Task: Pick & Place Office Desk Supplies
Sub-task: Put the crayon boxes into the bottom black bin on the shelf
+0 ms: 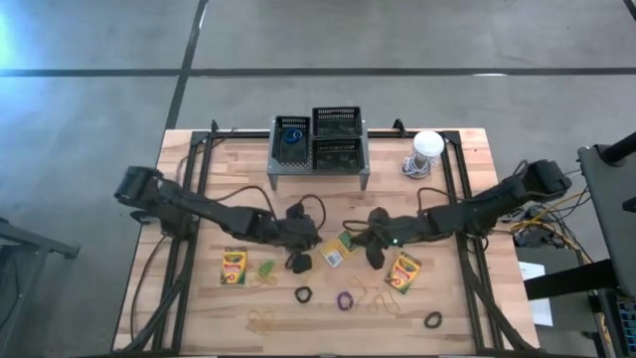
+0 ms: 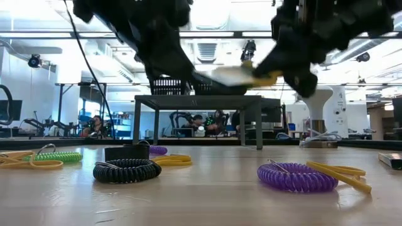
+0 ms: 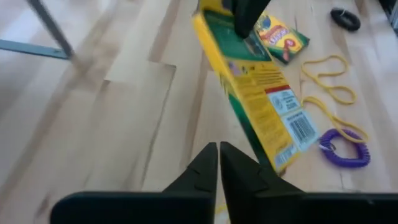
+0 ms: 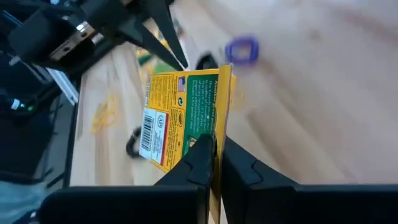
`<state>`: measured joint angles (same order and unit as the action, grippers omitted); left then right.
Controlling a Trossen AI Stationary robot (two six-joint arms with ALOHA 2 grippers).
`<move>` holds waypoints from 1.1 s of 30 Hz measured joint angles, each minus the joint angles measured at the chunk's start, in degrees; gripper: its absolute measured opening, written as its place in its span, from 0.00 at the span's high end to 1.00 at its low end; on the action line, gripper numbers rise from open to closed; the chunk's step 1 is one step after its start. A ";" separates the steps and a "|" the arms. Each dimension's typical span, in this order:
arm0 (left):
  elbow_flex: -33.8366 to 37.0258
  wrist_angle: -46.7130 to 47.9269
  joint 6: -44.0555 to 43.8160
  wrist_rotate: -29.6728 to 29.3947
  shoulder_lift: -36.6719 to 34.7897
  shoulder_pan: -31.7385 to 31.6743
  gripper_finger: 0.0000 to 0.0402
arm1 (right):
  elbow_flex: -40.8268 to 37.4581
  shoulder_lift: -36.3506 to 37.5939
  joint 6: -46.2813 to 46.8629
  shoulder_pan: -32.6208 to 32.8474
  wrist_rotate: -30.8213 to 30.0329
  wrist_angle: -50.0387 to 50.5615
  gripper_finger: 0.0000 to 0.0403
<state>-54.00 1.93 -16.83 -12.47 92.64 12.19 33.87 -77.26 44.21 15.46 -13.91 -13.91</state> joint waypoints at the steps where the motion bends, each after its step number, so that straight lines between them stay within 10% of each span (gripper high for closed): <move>1: 0.00 1.59 -0.49 -0.02 -1.78 -0.03 0.91 | 0.85 1.05 -1.78 0.00 -0.53 1.47 0.97; 10: 5.54 5.07 -1.04 -10.12 -18.14 1.17 0.88 | 18.00 3.02 -21.95 0.00 -12.82 26.79 0.97; 20: 23.24 -25.21 -3.14 -12.20 -22.99 1.26 0.87 | 37.33 -0.90 -49.82 -6.17 -15.38 35.99 0.97; 33: 25.16 -35.98 15.43 -11.76 -23.19 -0.13 0.67 | 35.27 -3.61 -55.77 -7.02 -16.08 31.70 0.97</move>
<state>-28.84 -34.05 -1.40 -24.23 69.45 12.06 69.15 -80.87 -11.56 8.45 -30.00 17.79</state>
